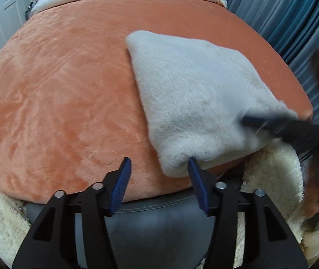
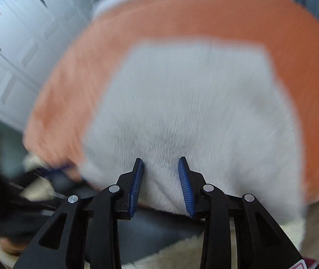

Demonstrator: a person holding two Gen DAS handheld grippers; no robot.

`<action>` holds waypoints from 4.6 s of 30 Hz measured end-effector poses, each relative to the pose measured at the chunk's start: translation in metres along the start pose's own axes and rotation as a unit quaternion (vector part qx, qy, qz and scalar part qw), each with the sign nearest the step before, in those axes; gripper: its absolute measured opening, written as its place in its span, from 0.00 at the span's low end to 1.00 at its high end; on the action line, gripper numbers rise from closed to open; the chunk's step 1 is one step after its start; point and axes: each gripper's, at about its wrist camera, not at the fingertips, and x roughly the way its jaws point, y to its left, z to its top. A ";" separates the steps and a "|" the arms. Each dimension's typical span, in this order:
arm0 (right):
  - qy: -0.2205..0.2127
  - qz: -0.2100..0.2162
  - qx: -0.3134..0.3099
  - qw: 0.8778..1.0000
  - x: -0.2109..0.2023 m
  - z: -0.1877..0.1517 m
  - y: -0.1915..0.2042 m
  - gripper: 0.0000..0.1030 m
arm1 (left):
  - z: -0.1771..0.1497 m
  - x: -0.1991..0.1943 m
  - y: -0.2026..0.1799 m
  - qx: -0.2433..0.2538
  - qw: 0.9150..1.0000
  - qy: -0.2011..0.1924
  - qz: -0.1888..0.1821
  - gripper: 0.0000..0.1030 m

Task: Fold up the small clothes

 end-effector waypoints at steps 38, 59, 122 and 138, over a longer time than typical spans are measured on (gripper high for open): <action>-0.096 -0.025 0.148 0.984 -0.039 0.003 -0.084 0.06 | 0.050 0.029 -0.038 0.029 0.999 -0.006 0.044 0.83; -0.183 0.023 0.096 0.978 -0.085 0.046 -0.079 0.08 | 0.049 0.045 -0.054 0.040 0.997 -0.003 0.067 0.89; -0.132 0.101 0.200 0.966 -0.049 0.046 -0.109 0.34 | 0.108 0.056 -0.062 -0.036 0.996 0.033 -0.078 0.55; -0.338 0.029 0.145 0.929 -0.226 -0.011 -0.042 0.34 | 0.123 -0.102 -0.111 0.087 0.979 -0.115 -0.141 0.55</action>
